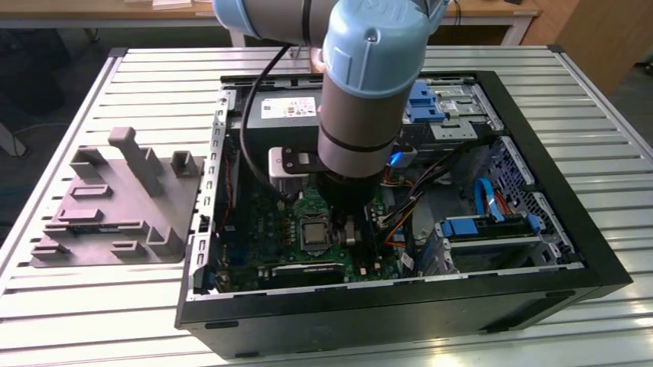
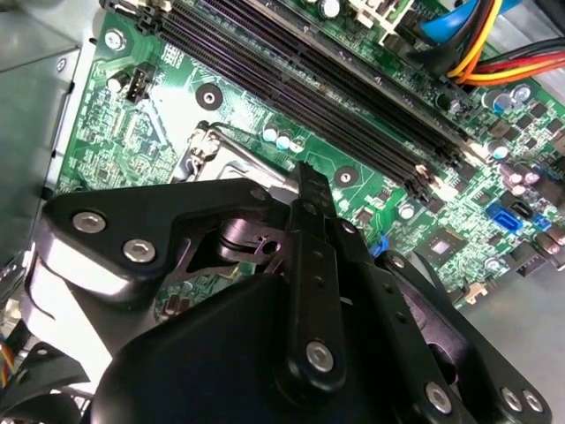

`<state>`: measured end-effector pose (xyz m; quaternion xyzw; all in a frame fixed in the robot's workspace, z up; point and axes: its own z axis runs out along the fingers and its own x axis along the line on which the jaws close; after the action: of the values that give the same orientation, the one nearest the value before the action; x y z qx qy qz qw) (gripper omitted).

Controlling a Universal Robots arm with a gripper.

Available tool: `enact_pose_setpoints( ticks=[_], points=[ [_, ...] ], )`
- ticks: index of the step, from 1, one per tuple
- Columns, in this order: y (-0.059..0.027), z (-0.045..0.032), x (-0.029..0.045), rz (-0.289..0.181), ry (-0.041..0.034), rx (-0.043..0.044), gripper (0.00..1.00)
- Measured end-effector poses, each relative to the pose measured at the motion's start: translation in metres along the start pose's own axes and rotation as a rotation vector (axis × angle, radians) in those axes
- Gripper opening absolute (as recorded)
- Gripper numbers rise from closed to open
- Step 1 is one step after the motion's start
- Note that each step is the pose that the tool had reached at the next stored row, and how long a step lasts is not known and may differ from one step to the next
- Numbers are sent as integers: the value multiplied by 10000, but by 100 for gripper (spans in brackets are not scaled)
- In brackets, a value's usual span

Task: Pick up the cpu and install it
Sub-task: 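Install the first cpu locking lever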

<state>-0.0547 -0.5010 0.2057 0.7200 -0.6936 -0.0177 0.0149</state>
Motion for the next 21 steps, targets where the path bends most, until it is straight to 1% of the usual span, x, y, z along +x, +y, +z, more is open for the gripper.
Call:
enact_pose_setpoints(
  ticks=[2,8,15,21],
  points=[
    [3,8,0,-10,2,36,11],
    [6,15,1,-12,-2,45,11],
    [23,44,4,-35,-13,132,11],
    [26,87,5,-42,-19,143,11]
  ],
)
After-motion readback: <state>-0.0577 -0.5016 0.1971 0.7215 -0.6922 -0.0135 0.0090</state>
